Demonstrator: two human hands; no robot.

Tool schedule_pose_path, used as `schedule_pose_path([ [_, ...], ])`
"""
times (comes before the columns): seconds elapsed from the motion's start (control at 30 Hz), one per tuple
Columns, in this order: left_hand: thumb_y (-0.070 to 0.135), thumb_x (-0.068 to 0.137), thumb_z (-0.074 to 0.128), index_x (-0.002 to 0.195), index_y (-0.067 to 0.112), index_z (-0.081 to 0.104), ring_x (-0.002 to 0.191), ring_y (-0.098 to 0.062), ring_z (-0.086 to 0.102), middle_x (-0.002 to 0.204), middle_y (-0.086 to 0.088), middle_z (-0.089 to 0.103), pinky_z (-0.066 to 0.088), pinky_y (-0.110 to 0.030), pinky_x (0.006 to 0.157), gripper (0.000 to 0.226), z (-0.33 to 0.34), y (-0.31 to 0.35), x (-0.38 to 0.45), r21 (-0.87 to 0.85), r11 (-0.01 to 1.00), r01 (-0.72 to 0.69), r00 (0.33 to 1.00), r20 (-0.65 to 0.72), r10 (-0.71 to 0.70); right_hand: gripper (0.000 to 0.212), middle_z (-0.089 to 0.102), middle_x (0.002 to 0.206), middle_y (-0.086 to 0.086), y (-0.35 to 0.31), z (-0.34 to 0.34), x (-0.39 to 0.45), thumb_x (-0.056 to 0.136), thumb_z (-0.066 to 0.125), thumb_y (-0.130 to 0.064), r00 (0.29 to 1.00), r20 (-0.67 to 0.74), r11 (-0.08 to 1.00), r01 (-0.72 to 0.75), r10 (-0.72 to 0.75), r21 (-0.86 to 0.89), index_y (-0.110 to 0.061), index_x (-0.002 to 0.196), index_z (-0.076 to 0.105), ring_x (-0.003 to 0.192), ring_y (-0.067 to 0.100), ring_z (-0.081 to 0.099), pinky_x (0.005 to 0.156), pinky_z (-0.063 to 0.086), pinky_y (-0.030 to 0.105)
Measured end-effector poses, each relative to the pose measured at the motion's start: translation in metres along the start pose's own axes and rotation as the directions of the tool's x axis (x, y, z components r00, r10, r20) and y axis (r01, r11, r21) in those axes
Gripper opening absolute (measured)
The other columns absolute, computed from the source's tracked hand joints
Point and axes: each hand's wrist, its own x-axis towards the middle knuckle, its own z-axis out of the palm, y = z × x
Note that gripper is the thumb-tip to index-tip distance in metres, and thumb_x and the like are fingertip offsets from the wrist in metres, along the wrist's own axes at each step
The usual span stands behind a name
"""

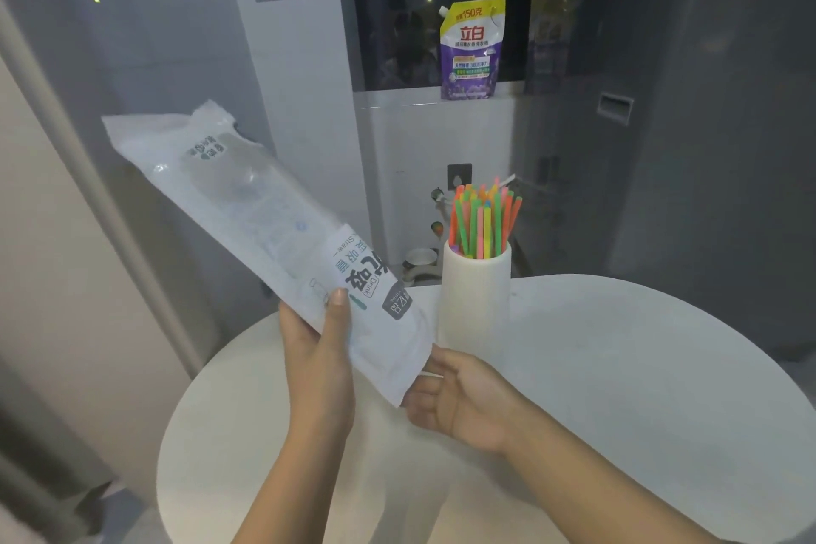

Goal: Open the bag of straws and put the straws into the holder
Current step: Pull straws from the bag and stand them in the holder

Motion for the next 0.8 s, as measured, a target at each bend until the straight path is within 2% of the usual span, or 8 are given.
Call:
schedule_pose_path([
  [0.07, 0.031, 0.086, 0.06, 0.119, 0.035, 0.054, 0.113, -0.011, 0.062, 0.119, 0.011, 0.067, 0.05, -0.027, 0.086, 0.034, 0.001, -0.001, 0.001, -0.003, 1.0, 0.008, 1.0, 0.013, -0.007, 0.02, 0.065, 0.066, 0.009, 0.0, -0.001, 0.001, 0.092, 0.049, -0.024, 1.0, 0.003, 1.0, 0.027, -0.027, -0.007, -0.007, 0.086, 0.06, 0.053, 0.02, 0.062, 0.051, 0.049, 0.023],
  [0.13, 0.029, 0.085, 0.061, 0.12, 0.031, 0.054, 0.113, -0.014, 0.062, 0.119, 0.008, 0.067, 0.049, -0.03, 0.088, 0.036, 0.0, -0.003, 0.001, 0.001, 1.0, 0.026, 1.0, 0.015, -0.026, 0.019, 0.065, 0.074, 0.011, 0.001, -0.002, 0.002, 0.092, 0.048, -0.02, 0.999, 0.013, 0.999, 0.036, -0.036, -0.02, -0.005, 0.093, 0.06, 0.059, 0.023, 0.062, 0.053, 0.05, 0.025],
  [0.27, 0.033, 0.086, 0.058, 0.115, 0.038, 0.055, 0.113, -0.017, 0.062, 0.119, 0.007, 0.067, 0.049, -0.038, 0.09, 0.029, -0.005, -0.001, 0.003, 0.04, 0.999, 0.013, 1.0, -0.02, -0.012, 0.036, 0.068, 0.087, 0.014, 0.004, -0.002, 0.005, 0.097, 0.04, -0.034, 1.0, 0.026, 1.0, 0.013, -0.013, 0.025, -0.005, 0.105, 0.06, 0.071, 0.026, 0.068, 0.065, 0.055, 0.031],
  [0.43, 0.04, 0.09, 0.052, 0.123, 0.045, 0.047, 0.113, -0.002, 0.059, 0.12, 0.021, 0.063, 0.051, -0.027, 0.09, 0.033, -0.005, 0.003, 0.0, 0.126, 0.988, -0.092, 0.995, -0.013, 0.094, 0.049, 0.061, 0.116, 0.02, 0.005, -0.001, 0.004, 0.098, 0.032, -0.04, 0.996, 0.084, 0.989, -0.018, 0.006, 0.145, -0.006, 0.125, 0.053, 0.096, 0.034, 0.063, 0.081, 0.052, 0.042],
  [0.5, 0.041, 0.091, 0.052, 0.121, 0.046, 0.046, 0.111, 0.003, 0.058, 0.118, 0.026, 0.062, 0.051, -0.016, 0.084, 0.032, -0.002, 0.005, -0.003, 0.164, 0.973, -0.162, 0.986, -0.012, 0.166, 0.05, 0.057, 0.121, 0.021, 0.006, 0.002, 0.003, 0.098, 0.033, -0.042, 0.993, 0.113, 0.983, -0.039, 0.019, 0.177, -0.008, 0.13, 0.051, 0.103, 0.039, 0.059, 0.084, 0.051, 0.046],
  [0.63, 0.034, 0.092, 0.049, 0.112, 0.041, 0.045, 0.105, 0.012, 0.057, 0.106, 0.034, 0.063, 0.044, -0.005, 0.078, 0.022, 0.005, 0.001, -0.008, 0.18, 0.966, -0.188, 0.98, -0.039, 0.198, 0.051, 0.057, 0.123, 0.023, 0.011, 0.007, 0.005, 0.098, 0.031, -0.042, 0.989, 0.147, 0.979, -0.043, 0.014, 0.198, -0.007, 0.128, 0.051, 0.105, 0.038, 0.061, 0.084, 0.051, 0.044],
  [0.73, 0.035, 0.093, 0.05, 0.111, 0.042, 0.045, 0.102, 0.013, 0.057, 0.104, 0.035, 0.061, 0.044, -0.004, 0.076, 0.02, 0.004, -0.003, -0.005, 0.182, 0.97, -0.163, 0.979, -0.092, 0.182, 0.042, 0.066, 0.104, 0.023, 0.016, 0.006, 0.008, 0.099, 0.034, -0.032, 0.996, 0.089, 0.972, -0.02, -0.001, 0.235, -0.001, 0.12, 0.053, 0.092, 0.033, 0.066, 0.074, 0.054, 0.038],
  [0.8, 0.034, 0.096, 0.049, 0.12, 0.037, 0.046, 0.108, 0.009, 0.057, 0.114, 0.027, 0.061, 0.047, -0.008, 0.081, 0.024, 0.001, -0.005, 0.0, 0.177, 0.974, -0.144, 0.979, -0.12, 0.166, 0.031, 0.071, 0.088, 0.02, 0.018, 0.004, 0.011, 0.099, 0.037, -0.022, 0.999, 0.001, 0.977, 0.052, -0.053, 0.208, -0.001, 0.11, 0.056, 0.082, 0.03, 0.068, 0.07, 0.054, 0.035],
])
